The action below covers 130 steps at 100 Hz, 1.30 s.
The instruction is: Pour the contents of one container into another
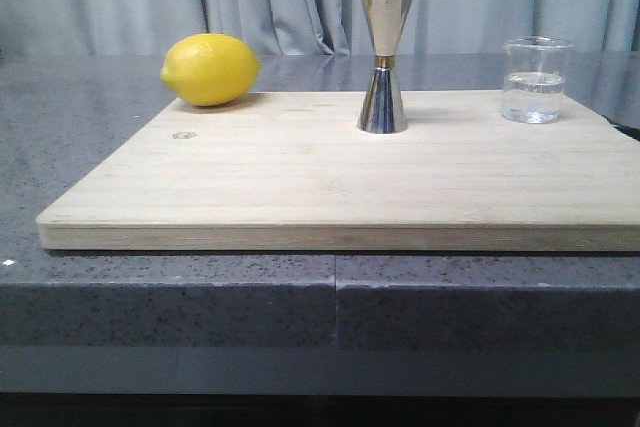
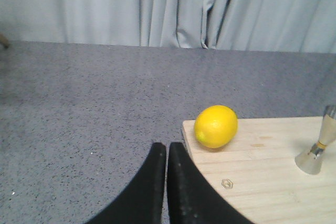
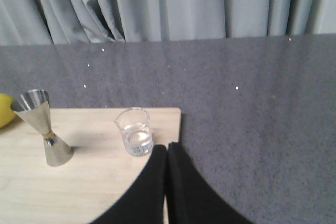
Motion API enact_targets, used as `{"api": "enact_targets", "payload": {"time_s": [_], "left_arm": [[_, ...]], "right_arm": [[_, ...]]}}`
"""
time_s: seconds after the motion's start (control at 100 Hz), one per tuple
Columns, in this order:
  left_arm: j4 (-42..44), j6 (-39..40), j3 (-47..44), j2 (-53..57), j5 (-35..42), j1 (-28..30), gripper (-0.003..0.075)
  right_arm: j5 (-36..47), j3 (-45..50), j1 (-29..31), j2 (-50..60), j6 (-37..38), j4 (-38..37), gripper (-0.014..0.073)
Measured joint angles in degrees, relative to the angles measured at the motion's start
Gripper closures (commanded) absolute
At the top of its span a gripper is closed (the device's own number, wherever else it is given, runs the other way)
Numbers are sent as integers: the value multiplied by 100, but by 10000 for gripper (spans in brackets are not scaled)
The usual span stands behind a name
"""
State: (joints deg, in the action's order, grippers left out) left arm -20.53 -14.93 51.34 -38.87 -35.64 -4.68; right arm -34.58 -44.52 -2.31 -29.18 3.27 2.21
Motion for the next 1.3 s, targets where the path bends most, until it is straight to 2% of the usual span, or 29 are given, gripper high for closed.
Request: {"api": "enact_targets", "payload": {"time_s": [0.16,0.3,0.69,0.9,1.04,1.2,1.3], "left_arm": [[-1105,-1247,121,-448,-364,0,741],[-2044,-2183,121,-881,-613,0,741],[-3770,-4204,121,-1937,-890,0,741],[-4327,-5362,121,-2324,-1186,0,731],[-4530,-5995,130,-2502,-1339,0,614],[-4724,-6440,130,-2668,-1363,0,344],[-4904,-6555,130,-2762,-1349,0,174]], "right_arm": [[-852,-481,0,-801,0,0,661],[-1149,-595,0,-1271,0,3,661],[-1014,-608,0,-1444,-12,39,659],[-909,-610,0,-1444,-12,39,610],[-825,-610,0,-1444,-12,39,494],[-762,-620,0,-1444,2,39,334],[-725,-620,0,-1444,2,39,296]]}}
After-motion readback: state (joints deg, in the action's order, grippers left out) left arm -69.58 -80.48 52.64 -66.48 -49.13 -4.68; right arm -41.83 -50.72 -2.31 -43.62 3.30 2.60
